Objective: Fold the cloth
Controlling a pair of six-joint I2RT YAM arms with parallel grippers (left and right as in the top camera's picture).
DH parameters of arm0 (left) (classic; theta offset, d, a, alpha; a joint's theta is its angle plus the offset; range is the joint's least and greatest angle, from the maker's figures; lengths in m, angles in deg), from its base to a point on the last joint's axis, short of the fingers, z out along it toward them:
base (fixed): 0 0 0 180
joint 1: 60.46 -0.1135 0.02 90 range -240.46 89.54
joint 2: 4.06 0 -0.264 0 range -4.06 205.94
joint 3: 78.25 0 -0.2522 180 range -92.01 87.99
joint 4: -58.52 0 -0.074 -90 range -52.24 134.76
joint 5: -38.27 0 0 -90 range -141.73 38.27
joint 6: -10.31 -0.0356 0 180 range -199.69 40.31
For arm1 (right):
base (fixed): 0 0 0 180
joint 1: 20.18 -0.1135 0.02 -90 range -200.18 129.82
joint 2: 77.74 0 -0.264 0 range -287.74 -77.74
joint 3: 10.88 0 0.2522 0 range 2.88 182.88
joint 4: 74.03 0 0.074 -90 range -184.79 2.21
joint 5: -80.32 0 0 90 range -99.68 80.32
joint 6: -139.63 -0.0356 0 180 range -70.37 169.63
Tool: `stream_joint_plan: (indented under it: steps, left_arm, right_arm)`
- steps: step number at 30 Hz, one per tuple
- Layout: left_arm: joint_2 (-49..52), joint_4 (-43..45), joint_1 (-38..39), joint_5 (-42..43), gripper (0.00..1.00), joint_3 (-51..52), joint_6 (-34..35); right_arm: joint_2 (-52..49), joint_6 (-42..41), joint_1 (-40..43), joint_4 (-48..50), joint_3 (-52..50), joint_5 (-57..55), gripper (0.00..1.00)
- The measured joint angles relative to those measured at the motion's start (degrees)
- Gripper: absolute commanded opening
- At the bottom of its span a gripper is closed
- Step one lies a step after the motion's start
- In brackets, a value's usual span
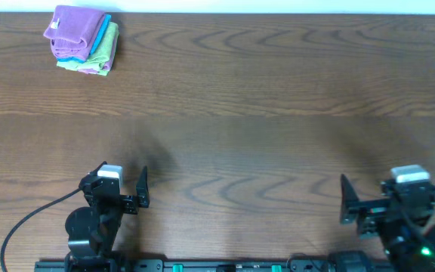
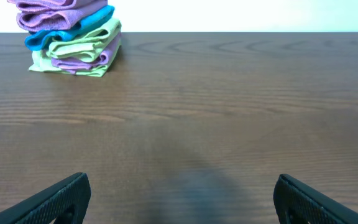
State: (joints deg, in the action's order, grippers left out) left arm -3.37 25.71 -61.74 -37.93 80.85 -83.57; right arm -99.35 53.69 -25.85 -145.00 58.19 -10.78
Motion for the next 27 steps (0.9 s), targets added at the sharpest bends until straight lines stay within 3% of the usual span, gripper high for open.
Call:
stream_joint_plan:
  steps: [15,27]
  left_arm:
    - [-0.1,0.0,0.0,0.0,0.95,0.0,0.0]
    - [-0.1,0.0,0.0,0.0,0.95,0.0,0.0]
  right_arm:
    - [15.9,0.0,0.0,14.4,-36.0,3.5,0.99]
    - [20.7,0.0,0.0,16.3,-45.4,4.5,0.99]
